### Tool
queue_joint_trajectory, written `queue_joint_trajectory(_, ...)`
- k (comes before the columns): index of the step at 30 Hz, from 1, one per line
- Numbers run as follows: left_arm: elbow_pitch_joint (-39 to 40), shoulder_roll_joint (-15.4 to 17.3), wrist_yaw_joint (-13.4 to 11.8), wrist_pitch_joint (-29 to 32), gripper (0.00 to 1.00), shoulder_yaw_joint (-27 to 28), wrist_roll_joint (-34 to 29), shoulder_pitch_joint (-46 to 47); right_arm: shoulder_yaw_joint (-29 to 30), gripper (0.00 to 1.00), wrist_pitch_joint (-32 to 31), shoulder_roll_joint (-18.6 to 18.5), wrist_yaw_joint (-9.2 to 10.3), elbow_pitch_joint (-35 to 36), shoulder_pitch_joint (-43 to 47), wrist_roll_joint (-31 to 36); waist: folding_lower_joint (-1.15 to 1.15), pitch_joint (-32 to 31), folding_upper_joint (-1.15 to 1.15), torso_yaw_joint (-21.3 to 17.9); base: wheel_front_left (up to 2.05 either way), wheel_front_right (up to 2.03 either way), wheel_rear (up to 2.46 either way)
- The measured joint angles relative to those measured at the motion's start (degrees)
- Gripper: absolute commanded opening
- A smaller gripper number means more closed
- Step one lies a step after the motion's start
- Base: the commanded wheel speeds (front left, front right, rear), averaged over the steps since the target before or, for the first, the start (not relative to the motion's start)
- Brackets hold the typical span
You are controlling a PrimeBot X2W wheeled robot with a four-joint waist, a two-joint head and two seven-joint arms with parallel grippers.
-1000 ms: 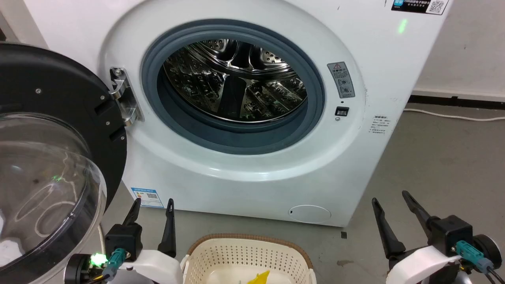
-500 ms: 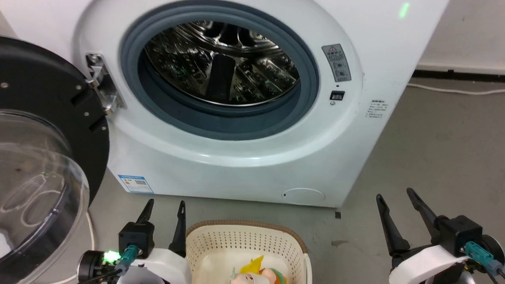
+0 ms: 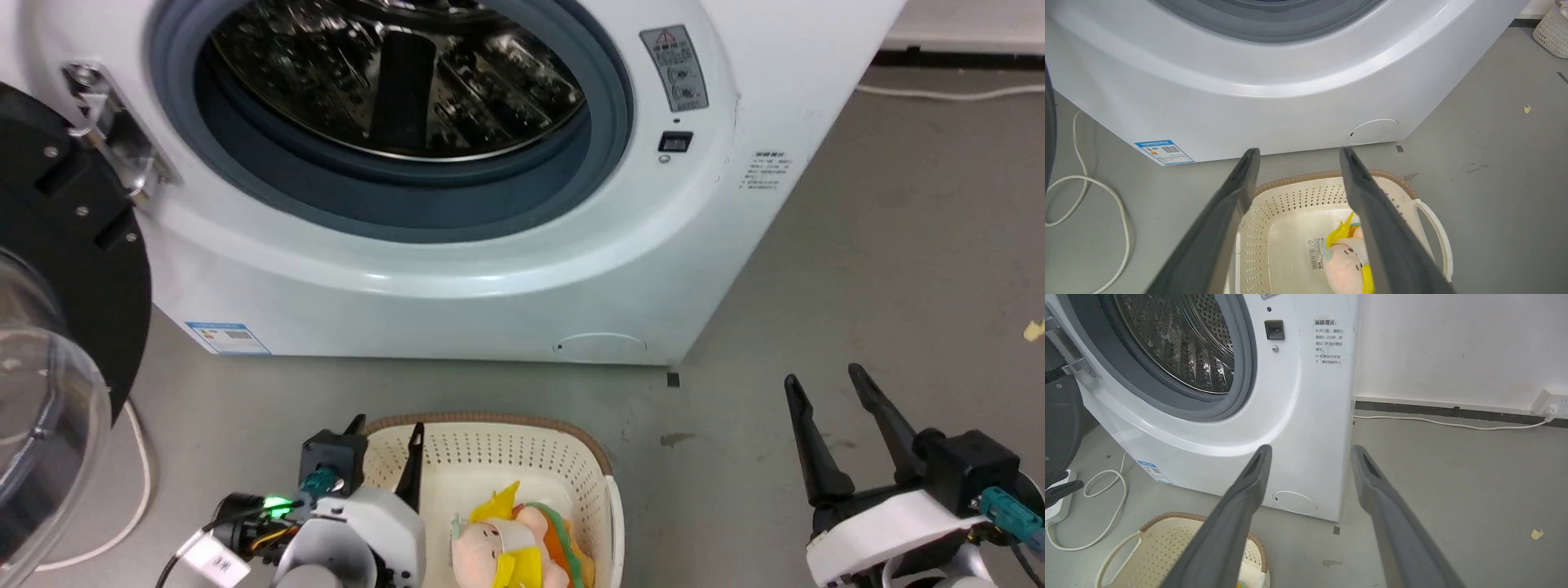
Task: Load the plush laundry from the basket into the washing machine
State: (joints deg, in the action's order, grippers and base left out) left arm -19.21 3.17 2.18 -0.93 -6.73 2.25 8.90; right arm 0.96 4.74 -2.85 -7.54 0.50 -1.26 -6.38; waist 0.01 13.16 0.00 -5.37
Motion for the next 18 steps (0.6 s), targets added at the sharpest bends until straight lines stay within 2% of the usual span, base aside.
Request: queue_joint_trajectory(18, -14.0, 1.4, 1.0, 5.4, 1.0, -6.6, 5.2, 8.6, -0.1, 1.0, 2.3, 0.0, 0.0, 0.4, -2.2, -2.7, 0.01, 8.9, 0.0, -2.7, 0.0, 0.0, 0.0)
